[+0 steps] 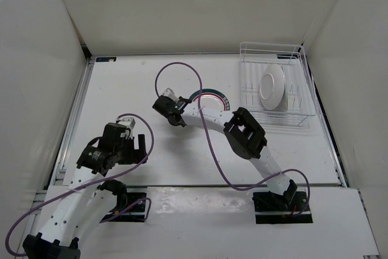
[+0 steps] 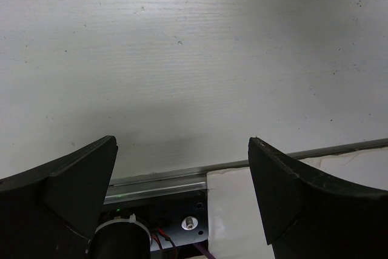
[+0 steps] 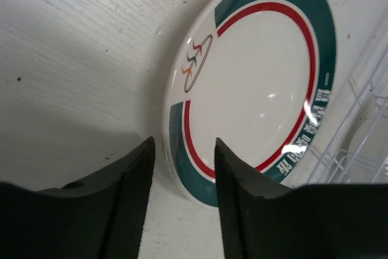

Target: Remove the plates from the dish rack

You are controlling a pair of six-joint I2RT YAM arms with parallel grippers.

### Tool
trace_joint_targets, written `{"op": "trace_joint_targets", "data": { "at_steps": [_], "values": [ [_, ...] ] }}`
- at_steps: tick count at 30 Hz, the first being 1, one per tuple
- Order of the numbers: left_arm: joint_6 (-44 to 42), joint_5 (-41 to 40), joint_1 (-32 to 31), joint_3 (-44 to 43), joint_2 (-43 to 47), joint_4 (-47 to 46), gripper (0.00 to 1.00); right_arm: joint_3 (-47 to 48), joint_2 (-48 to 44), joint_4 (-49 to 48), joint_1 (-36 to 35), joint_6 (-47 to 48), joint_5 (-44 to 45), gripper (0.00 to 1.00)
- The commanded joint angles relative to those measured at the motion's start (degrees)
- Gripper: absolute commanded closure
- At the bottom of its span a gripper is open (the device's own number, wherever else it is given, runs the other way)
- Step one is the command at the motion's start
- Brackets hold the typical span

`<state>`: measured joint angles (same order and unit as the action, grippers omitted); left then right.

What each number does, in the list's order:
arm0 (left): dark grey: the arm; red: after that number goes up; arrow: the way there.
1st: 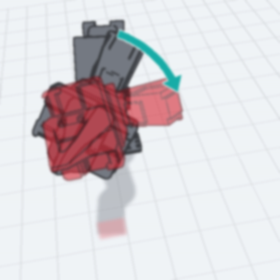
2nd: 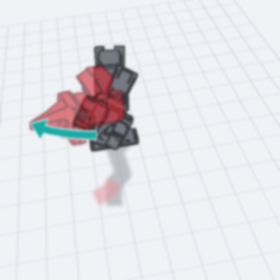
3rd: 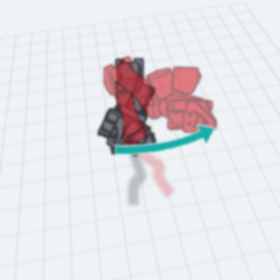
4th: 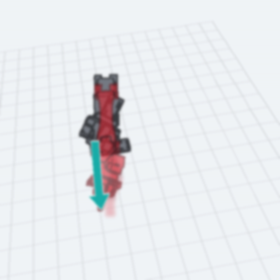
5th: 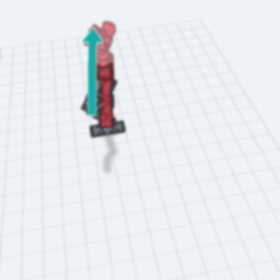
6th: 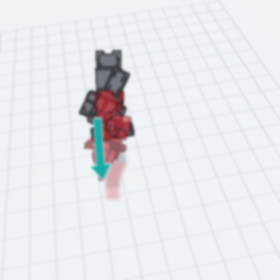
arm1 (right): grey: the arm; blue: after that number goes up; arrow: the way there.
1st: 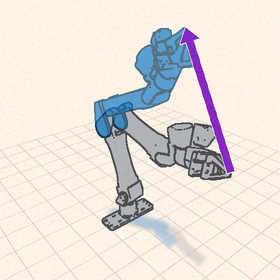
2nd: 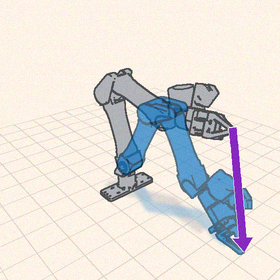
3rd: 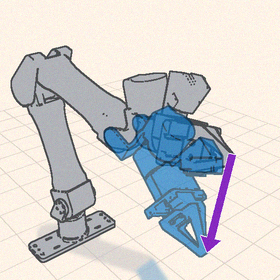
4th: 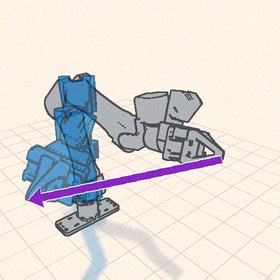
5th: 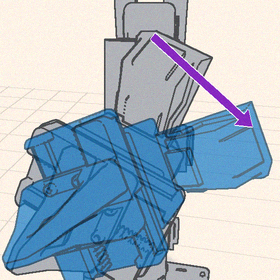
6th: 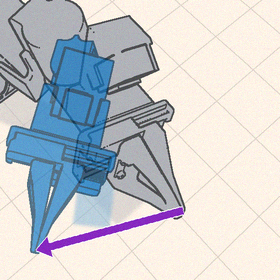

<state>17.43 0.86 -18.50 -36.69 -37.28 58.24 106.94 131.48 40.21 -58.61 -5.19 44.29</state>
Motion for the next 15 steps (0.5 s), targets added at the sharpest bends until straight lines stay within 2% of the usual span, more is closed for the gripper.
{"op": "trace_joint_targets", "data": {
  "at_steps": [1,3,6,11,12,14,15],
  "values": [
    [-0.29,0.98,-0.04,-0.40,0.54,-0.67,0.00,0.47,-3.77,0.75,0.16,-0.52,-4.73,0.51],
    [-0.20,0.98,0.04,-0.32,0.98,-0.41,0.00,-1.02,-7.02,0.58,0.42,0.53,-6.40,0.49],
    [-0.20,0.89,-0.13,-0.32,1.07,-0.76,0.00,-3.48,-12.20,-0.57,0.51,2.11,-12.10,0.41],
    [-0.20,0.63,-0.04,-0.40,1.50,-0.32,0.00,-7.78,-22.92,-0.30,2.79,0.80,-15.11,0.40],
    [-0.20,0.63,-0.04,-0.32,1.68,-0.32,0.00,-10.14,-28.85,-0.56,5.67,-0.68,-16.42,0.40],
    [-0.12,0.46,-0.04,-0.23,2.03,-0.23,0.00,-14.20,-32.93,-0.57,8.59,-2.18,-18.70,0.42],
    [-0.03,0.63,0.04,-0.23,2.21,-0.40,0.00,-18.30,-39.05,-1.00,13.39,-4.37,-19.06,0.42]
  ]
}}
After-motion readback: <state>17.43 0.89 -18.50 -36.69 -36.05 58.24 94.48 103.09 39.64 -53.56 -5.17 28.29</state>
